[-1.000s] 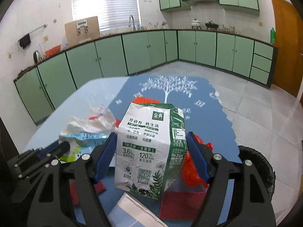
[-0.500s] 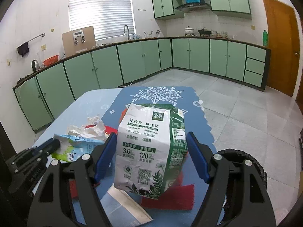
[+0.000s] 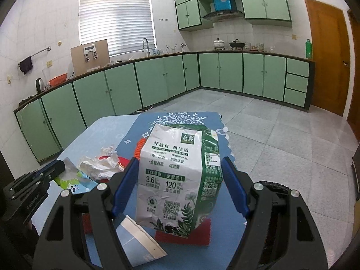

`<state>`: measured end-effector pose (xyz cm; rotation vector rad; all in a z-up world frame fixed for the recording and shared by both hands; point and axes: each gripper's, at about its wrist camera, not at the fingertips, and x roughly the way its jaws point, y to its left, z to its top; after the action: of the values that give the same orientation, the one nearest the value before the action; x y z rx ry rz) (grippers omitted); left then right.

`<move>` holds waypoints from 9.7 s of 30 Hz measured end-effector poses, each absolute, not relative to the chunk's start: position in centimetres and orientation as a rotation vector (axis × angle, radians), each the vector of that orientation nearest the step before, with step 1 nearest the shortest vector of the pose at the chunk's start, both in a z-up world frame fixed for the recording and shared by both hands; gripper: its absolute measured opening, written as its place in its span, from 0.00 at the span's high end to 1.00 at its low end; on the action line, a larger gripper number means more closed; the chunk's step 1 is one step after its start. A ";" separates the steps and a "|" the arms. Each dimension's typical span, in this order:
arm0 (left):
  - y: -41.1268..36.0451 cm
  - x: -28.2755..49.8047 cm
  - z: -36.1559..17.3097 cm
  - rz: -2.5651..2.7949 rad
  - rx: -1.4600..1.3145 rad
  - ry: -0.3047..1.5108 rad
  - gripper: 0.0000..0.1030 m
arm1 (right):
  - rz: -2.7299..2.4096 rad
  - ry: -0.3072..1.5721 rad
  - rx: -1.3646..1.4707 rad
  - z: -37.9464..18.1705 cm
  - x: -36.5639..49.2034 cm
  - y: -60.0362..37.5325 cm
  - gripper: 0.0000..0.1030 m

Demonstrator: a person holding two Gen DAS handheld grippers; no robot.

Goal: Collect trash
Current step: 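Carry both cartons in both tools over the black bin, then open both tools to drop the cartons into the bin, then move the left tool onto the red scouring pad while the right tool approaches the red bag, then close the left tool on the red scouring pad while the right tool grasps the red plastic bag, then carry the scouring pad and red bag in both tools over the black bin, then open both tools to drop the pad and red bag into the bin, then move the left tool to the blue paper cup while the right tool approaches the second red pad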

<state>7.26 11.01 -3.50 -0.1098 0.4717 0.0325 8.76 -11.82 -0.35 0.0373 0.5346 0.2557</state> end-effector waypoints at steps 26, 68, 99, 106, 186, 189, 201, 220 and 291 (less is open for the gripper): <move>-0.1 12.8 0.3 -0.203 -0.081 0.406 0.91 | 0.058 0.475 0.031 2.4 8.4 -21.6 0.30; -14.2 20.3 -5.5 -0.377 -0.017 0.580 0.48 | -0.121 0.667 0.127 -8.1 13.1 -33.1 0.13; 10.6 8.2 -9.8 0.051 -0.047 0.688 0.39 | 0.164 0.603 0.039 -6.6 7.9 -14.3 0.13; 11.2 7.8 -11.8 0.039 -0.055 0.741 0.39 | 0.173 0.609 0.020 -7.1 7.7 -13.1 0.13; 8.2 9.6 -4.2 0.012 -0.051 0.546 0.47 | 0.317 0.633 0.032 -3.1 12.4 -13.2 0.77; 7.0 9.8 -3.4 -0.014 -0.049 0.531 0.47 | 0.304 0.613 0.029 -2.1 11.8 -14.3 0.77; 0.9 11.5 -1.3 -0.140 -0.038 0.499 0.47 | 0.194 0.553 0.026 0.7 10.4 -20.4 0.77; -12.6 16.5 -3.4 -0.382 0.014 0.527 0.47 | -0.005 0.597 0.073 -3.2 11.3 -31.6 0.77; 2.4 6.9 -9.1 -0.167 0.023 0.686 0.19 | 0.082 0.567 0.099 -4.4 5.3 -19.1 0.11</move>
<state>6.92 2.36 -9.13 0.0228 0.6861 -0.1666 5.34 -19.11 -4.41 0.0986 0.5669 0.0825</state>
